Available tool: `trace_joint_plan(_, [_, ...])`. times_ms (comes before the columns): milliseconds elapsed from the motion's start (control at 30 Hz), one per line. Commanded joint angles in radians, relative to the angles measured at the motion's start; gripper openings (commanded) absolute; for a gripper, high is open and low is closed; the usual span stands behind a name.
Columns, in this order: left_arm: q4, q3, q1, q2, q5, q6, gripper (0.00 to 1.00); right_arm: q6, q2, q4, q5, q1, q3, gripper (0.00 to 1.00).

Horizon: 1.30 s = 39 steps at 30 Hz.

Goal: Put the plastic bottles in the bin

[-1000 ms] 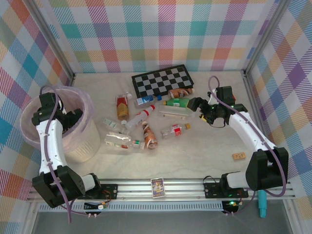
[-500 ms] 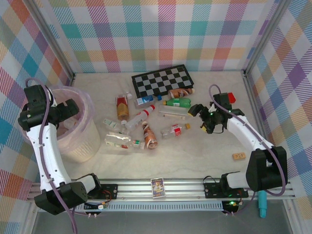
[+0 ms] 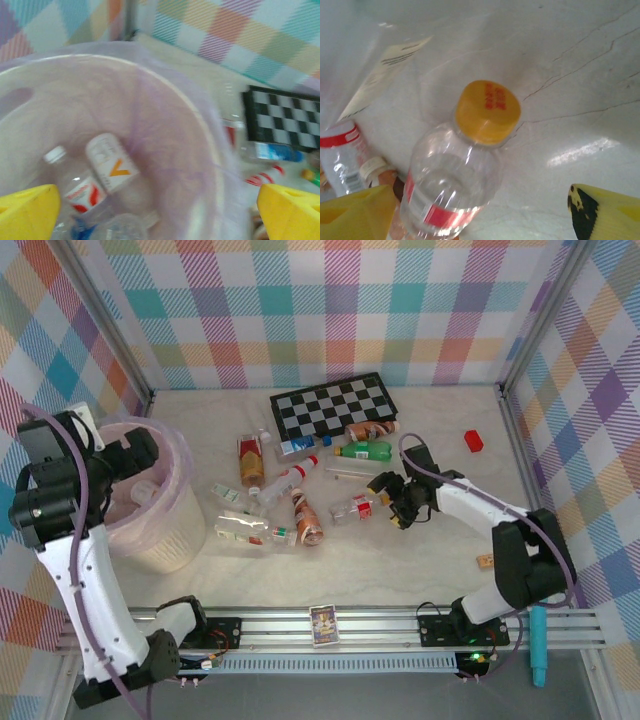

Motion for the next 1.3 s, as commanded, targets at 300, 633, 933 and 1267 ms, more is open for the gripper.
trace_joint_plan(300, [0.127,-0.126,-0.437,-0.077,0.049,-0.189,1.0,0.145,0.149,0.114,0.084,0.052,0.07,0.86])
trace_joint_plan(633, [0.359,-0.309,-1.015,0.071,-0.255,-0.253,1.0,0.174,0.209,0.132,0.095,0.067,0.085,0.8])
trace_joint_plan(933, [0.503,-0.399,-1.178,0.225,-0.289,-0.297,1.0,0.121,0.177,0.059,0.126,0.064,0.1,0.6])
trace_joint_plan(1267, [0.681,-0.498,-1.179,0.263,-0.16,-0.312,1.0,0.001,0.034,-0.05,0.099,0.015,0.077,0.36])
